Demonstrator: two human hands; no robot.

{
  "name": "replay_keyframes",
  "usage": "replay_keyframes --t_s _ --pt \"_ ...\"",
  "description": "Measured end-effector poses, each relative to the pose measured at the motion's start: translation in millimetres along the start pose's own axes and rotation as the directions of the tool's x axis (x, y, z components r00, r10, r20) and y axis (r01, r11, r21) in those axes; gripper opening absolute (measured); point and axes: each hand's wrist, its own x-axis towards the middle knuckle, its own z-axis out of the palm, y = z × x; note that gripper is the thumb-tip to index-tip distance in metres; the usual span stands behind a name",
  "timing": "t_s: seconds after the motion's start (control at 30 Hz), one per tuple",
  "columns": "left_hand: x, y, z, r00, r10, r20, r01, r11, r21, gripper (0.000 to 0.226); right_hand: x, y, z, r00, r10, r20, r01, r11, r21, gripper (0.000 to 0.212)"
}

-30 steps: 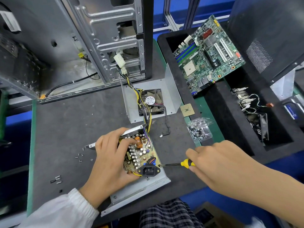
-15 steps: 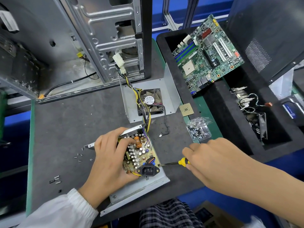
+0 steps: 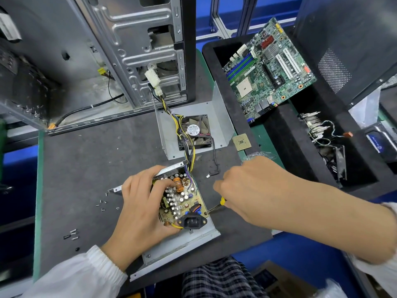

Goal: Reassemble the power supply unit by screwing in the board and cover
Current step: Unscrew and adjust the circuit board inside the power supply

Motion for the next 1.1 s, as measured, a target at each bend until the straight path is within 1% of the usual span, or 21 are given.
replay_keyframes --t_s 0.1,0.17,0.37,0.43,0.47,0.53,0.6,0.63,0.67,0.7,0.73,0.77,0.8,0.83,0.9,0.93,0.97,1.0,1.03,1.07,1.1 --pt "0 0 0 1.0 0.003 -0.007 -0.003 1.0 -0.009 0.072 11 1 -9 0.999 -0.028 -0.023 0.026 0.998 -0.061 0.042" --pt "0 0 0 1.0 0.008 -0.01 -0.008 1.0 -0.007 0.072 19 -1 -15 0.997 -0.069 -0.037 0.065 0.994 -0.087 0.046" --pt "0 -1 1 1.0 0.005 -0.007 -0.005 1.0 -0.009 0.073 34 -5 -19 0.985 -0.174 -0.003 0.17 0.966 -0.196 0.037" --pt "0 -1 1 1.0 0.006 -0.008 -0.006 1.0 -0.012 0.071 35 -1 -19 0.985 -0.165 0.046 0.17 0.976 -0.133 0.021" --pt "0 -1 0 1.0 0.005 -0.008 -0.005 1.0 -0.012 0.071 35 1 -16 0.981 -0.181 0.068 0.186 0.979 -0.08 0.02" --pt "0 -1 0 1.0 0.001 -0.004 -0.001 1.0 -0.009 0.07 33 6 -18 0.97 -0.194 0.144 0.2 0.979 -0.035 0.04" --pt "1 -1 0 1.0 -0.005 0.002 0.005 1.0 -0.001 0.07 29 8 -18 0.971 -0.193 0.139 0.198 0.98 -0.027 0.042" --pt "1 0 0 1.0 -0.006 0.004 0.006 1.0 0.002 0.07 28 7 -17 0.975 -0.193 0.109 0.198 0.979 -0.041 0.036" --pt "1 0 0 1.0 -0.006 0.006 0.006 1.0 0.004 0.07 26 7 -17 0.98 -0.181 0.082 0.186 0.98 -0.066 0.025" --pt "1 0 0 1.0 -0.007 0.007 0.007 1.0 0.006 0.07 25 6 -18 0.983 -0.171 0.065 0.177 0.978 -0.108 0.009" --pt "1 1 -1 1.0 -0.008 0.008 0.008 1.0 0.008 0.07 25 4 -16 0.988 -0.153 0.03 0.156 0.977 -0.148 0.013" --pt "1 1 -1 1.0 -0.009 0.009 0.009 1.0 0.008 0.07 25 1 -18 0.989 -0.147 -0.002 0.144 0.972 -0.184 0.029" --pt "1 1 -1 1.0 -0.01 0.011 0.01 1.0 0.008 0.07 26 -1 -19 0.988 -0.152 -0.007 0.147 0.966 -0.212 0.037" --pt "1 1 -1 1.0 -0.011 0.014 0.01 1.0 0.009 0.07 27 -3 -18 0.987 -0.162 0.0 0.158 0.963 -0.218 0.039" --pt "0 1 -2 1.0 -0.011 0.02 0.011 1.0 0.015 0.07 30 -7 -17 0.986 -0.166 0.02 0.166 0.958 -0.233 0.031" --pt "1 2 -2 1.0 -0.013 0.024 0.012 1.0 0.02 0.07 31 -7 -16 0.988 -0.143 0.057 0.151 0.97 -0.193 0.022" --pt "1 2 -2 1.0 -0.015 0.027 0.015 1.0 0.025 0.071 31 -6 -16 0.987 -0.139 0.081 0.151 0.976 -0.159 0.007" --pt "1 2 -2 0.999 -0.019 0.03 0.018 0.999 0.029 0.071 32 -4 -13 0.986 -0.145 0.082 0.154 0.981 -0.117 0.015" --pt "1 2 -2 0.999 -0.021 0.031 0.021 0.999 0.031 0.071 32 -1 -13 0.985 -0.151 0.088 0.158 0.985 -0.075 0.033" --pt "1 2 -2 0.999 -0.022 0.031 0.021 0.999 0.033 0.071 32 0 -16 0.98 -0.17 0.107 0.178 0.982 -0.069 0.043" --pt "1 3 -2 0.999 -0.021 0.032 0.02 0.999 0.034 0.071 32 0 -20 0.977 -0.178 0.113 0.187 0.98 -0.068 0.042"
